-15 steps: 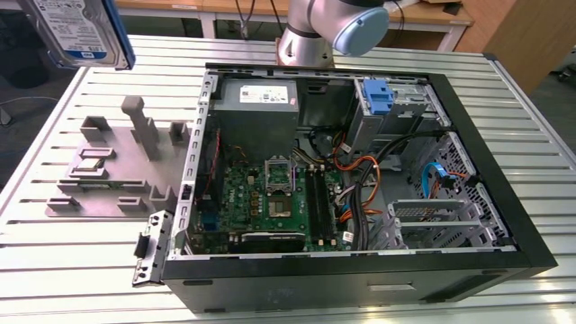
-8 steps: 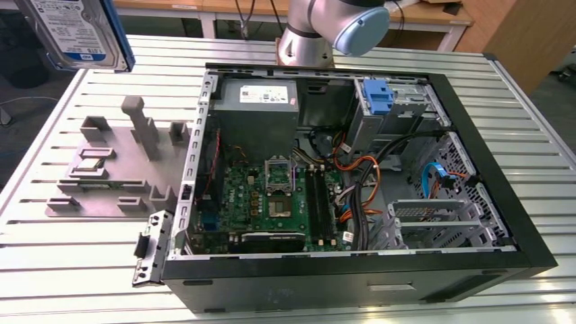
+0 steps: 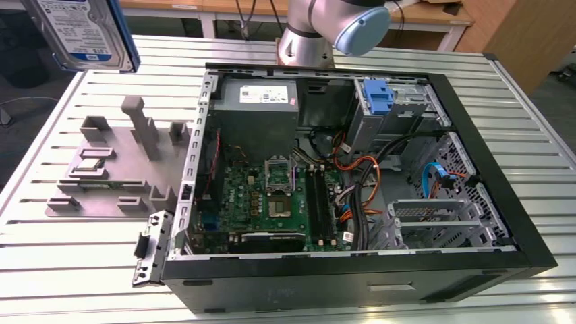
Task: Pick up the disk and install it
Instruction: 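Pick up the disk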
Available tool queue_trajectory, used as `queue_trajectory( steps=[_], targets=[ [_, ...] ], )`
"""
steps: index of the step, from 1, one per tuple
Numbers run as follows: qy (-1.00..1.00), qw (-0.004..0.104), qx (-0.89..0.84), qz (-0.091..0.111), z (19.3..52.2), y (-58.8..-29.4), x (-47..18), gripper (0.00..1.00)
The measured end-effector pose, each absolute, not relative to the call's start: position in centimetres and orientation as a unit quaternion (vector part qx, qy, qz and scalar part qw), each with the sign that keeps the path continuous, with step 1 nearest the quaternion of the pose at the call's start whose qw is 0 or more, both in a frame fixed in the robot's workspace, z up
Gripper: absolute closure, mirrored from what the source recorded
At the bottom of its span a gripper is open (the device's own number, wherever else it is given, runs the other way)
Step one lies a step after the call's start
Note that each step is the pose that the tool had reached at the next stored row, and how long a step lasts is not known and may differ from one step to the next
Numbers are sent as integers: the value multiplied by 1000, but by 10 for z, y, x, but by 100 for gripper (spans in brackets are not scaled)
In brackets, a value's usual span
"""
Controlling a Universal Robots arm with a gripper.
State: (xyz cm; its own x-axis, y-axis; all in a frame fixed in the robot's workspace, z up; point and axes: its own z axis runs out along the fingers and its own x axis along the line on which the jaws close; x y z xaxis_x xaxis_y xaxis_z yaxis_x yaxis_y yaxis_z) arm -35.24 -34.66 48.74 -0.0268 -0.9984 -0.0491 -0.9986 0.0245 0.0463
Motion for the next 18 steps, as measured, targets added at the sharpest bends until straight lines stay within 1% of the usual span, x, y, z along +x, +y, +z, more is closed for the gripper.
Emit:
queue_trajectory(
  steps=[11, 18],
  targets=[
    [716, 1, -698, 34, 487, -347, -323, 65],
    [716, 1, -698, 34, 487, -347, -320, 65]
  ],
)
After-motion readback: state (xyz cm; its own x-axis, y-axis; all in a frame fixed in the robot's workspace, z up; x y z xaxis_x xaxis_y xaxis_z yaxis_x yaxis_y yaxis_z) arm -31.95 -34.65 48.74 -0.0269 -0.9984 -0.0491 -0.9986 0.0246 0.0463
